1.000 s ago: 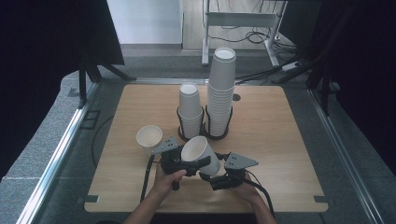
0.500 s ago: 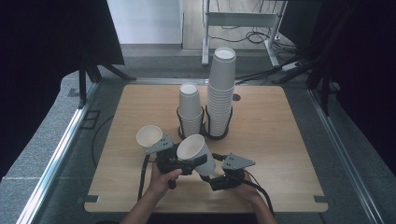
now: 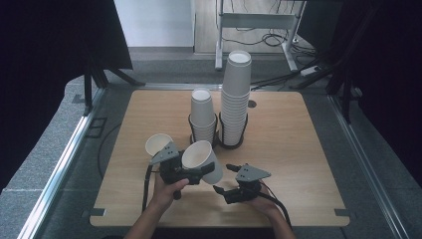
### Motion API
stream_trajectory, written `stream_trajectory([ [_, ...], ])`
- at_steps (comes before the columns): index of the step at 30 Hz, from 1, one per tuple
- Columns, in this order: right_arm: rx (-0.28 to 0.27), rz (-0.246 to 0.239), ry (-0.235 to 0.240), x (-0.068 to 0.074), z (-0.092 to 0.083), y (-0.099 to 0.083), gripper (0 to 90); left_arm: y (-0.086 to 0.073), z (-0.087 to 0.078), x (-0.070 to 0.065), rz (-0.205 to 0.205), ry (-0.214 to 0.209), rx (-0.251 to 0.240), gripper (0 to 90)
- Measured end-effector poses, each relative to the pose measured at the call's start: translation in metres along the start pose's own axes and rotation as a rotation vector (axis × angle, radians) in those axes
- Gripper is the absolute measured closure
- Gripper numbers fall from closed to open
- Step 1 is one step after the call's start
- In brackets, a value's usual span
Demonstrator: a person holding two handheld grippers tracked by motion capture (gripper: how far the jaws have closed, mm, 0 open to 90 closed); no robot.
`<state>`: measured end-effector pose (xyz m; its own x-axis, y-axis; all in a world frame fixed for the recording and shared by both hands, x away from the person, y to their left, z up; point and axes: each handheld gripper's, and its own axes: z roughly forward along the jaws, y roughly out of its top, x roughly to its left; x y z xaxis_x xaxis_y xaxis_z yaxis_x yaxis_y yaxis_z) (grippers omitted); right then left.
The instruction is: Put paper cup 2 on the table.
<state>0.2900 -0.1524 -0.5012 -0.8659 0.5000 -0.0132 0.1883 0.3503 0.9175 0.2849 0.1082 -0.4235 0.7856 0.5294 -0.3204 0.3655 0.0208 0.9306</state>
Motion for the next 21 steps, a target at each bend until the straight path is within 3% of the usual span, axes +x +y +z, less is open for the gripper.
stream_trajectory([
  [21, 0.025, -0.006, -0.022, -0.002, 0.000, -0.004, 13.3, 0.009, -0.016, 0.000, 0.038, 0.062, 0.032, 12.3],
])
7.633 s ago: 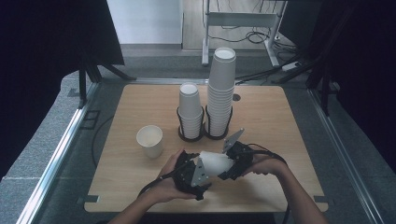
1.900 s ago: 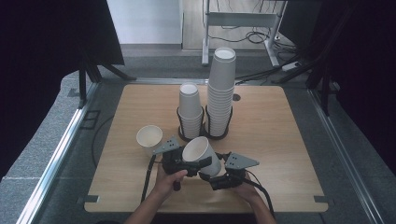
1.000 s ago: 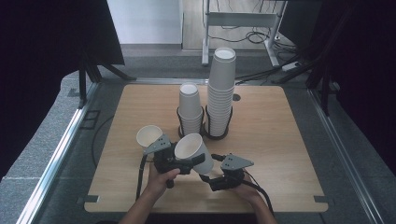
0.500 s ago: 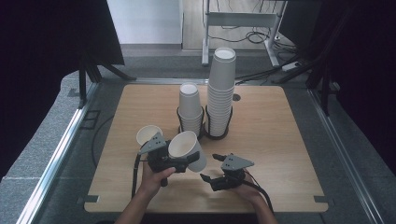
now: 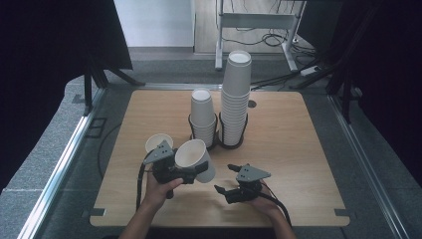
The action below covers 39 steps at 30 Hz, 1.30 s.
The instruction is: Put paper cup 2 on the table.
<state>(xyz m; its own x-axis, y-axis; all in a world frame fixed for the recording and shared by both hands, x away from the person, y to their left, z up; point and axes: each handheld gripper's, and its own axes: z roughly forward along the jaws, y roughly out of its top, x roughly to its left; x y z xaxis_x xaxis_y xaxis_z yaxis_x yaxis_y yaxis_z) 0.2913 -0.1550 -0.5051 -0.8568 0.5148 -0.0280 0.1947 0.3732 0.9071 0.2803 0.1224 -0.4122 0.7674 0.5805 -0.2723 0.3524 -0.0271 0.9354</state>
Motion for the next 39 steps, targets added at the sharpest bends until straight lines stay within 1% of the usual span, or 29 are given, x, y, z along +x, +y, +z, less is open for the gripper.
stream_trajectory([
  [5, 0.001, 0.000, -0.002, 0.000, 0.000, 0.000, 13.3, 0.002, -0.007, 0.001, -0.007, 0.010, -0.006, 12.3],
  [9, 0.006, 0.000, -0.005, 0.000, -0.001, -0.001, 13.3, 0.006, -0.016, 0.000, 0.003, 0.024, -0.017, 12.3],
  [12, 0.007, -0.001, -0.009, -0.001, -0.001, -0.001, 13.3, 0.008, -0.024, 0.001, 0.020, 0.051, -0.025, 12.3],
  [14, 0.004, 0.001, -0.010, -0.002, -0.001, -0.001, 13.3, 0.009, -0.029, 0.003, 0.021, 0.066, -0.030, 12.3],
  [22, 0.016, -0.002, -0.013, -0.002, -0.001, -0.003, 13.4, 0.012, -0.053, 0.012, 0.014, 0.118, -0.051, 12.2],
  [28, 0.022, -0.003, -0.012, -0.002, 0.000, -0.004, 13.4, 0.010, -0.065, 0.019, 0.003, 0.155, -0.054, 12.2],
  [34, 0.023, -0.002, -0.012, -0.002, -0.001, -0.004, 13.4, 0.007, -0.077, 0.027, -0.004, 0.201, -0.054, 12.2],
  [38, 0.025, -0.001, -0.013, -0.002, -0.001, -0.004, 13.5, 0.007, -0.086, 0.031, 0.003, 0.252, -0.058, 12.2],
  [39, 0.027, -0.002, -0.014, -0.002, 0.000, -0.004, 13.4, 0.007, -0.088, 0.032, 0.002, 0.257, -0.059, 12.2],
])
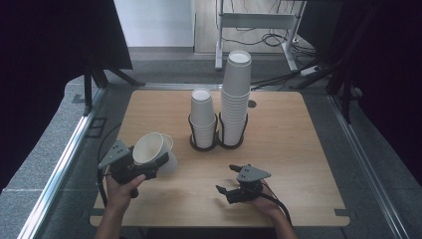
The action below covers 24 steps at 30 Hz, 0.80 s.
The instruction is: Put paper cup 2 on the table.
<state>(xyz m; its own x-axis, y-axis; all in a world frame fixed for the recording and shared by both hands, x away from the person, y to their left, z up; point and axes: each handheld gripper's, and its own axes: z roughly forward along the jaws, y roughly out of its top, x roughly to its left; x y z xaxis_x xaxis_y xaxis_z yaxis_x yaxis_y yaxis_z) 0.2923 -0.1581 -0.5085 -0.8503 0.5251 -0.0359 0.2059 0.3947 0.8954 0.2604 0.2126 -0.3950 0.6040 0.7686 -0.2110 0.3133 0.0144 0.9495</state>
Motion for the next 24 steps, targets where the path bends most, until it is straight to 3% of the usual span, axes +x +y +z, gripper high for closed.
stream_trajectory([
  [13, 0.019, 0.000, -0.011, -0.001, 0.001, -0.002, 13.6, -0.001, -0.026, 0.030, -0.050, 0.115, -0.029, 12.2],
  [24, 0.022, 0.003, -0.005, -0.001, 0.001, -0.002, 13.8, -0.010, -0.031, 0.048, -0.072, 0.197, -0.018, 12.2],
])
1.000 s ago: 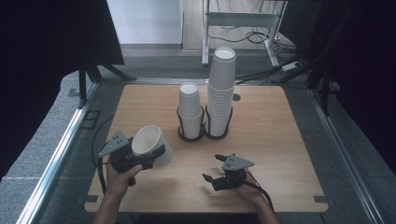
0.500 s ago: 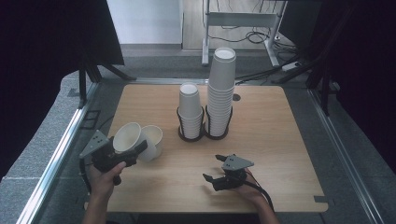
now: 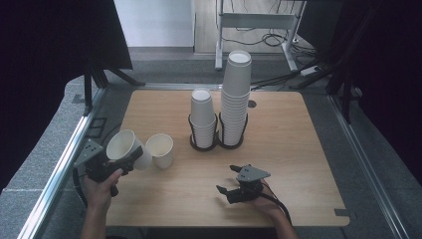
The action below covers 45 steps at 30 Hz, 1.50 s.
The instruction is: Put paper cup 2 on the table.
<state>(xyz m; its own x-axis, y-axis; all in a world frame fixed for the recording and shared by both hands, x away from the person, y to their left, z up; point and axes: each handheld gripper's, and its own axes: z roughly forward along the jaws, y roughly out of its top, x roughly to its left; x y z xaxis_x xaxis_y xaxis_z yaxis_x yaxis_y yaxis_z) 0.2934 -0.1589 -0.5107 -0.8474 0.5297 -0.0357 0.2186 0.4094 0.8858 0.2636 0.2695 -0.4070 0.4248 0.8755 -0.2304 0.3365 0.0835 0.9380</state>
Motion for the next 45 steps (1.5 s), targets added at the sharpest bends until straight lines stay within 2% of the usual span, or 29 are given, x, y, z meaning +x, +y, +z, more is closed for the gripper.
stream_trajectory([
  [6, 0.007, -0.001, 0.003, 0.001, 0.001, 0.000, 13.8, -0.005, 0.004, 0.005, 0.011, 0.047, 0.020, 12.2],
  [13, 0.008, -0.002, 0.002, 0.001, 0.001, 0.000, 14.0, -0.014, 0.008, 0.020, -0.012, 0.105, 0.033, 12.1],
  [16, 0.009, -0.003, 0.003, 0.001, 0.001, 0.000, 14.0, -0.021, 0.013, 0.028, -0.020, 0.142, 0.054, 12.1],
  [18, 0.011, -0.003, 0.004, 0.001, 0.002, -0.001, 14.0, -0.025, 0.017, 0.032, -0.034, 0.149, 0.066, 12.1],
  [24, 0.022, -0.008, 0.008, 0.002, 0.004, -0.001, 14.1, -0.040, 0.033, 0.037, -0.021, 0.193, 0.132, 12.0],
  [26, 0.022, -0.008, 0.010, 0.003, 0.004, -0.001, 14.1, -0.044, 0.038, 0.038, 0.002, 0.213, 0.152, 12.0],
  [28, 0.022, -0.007, 0.010, 0.002, 0.004, -0.001, 14.2, -0.047, 0.042, 0.038, -0.001, 0.206, 0.162, 11.9],
  [37, 0.022, -0.009, 0.010, 0.002, 0.004, -0.001, 14.2, -0.058, 0.053, 0.040, 0.025, 0.225, 0.221, 11.2],
  [41, 0.023, -0.009, 0.010, 0.003, 0.004, -0.001, 14.1, -0.059, 0.053, 0.040, 0.027, 0.221, 0.215, 10.3],
  [43, 0.024, -0.011, 0.011, 0.003, 0.004, -0.001, 14.1, -0.059, 0.053, 0.040, 0.026, 0.200, 0.214, 8.7],
  [45, 0.024, -0.010, 0.011, 0.003, 0.004, -0.001, 14.1, -0.058, 0.053, 0.040, 0.021, 0.181, 0.217, 3.1],
])
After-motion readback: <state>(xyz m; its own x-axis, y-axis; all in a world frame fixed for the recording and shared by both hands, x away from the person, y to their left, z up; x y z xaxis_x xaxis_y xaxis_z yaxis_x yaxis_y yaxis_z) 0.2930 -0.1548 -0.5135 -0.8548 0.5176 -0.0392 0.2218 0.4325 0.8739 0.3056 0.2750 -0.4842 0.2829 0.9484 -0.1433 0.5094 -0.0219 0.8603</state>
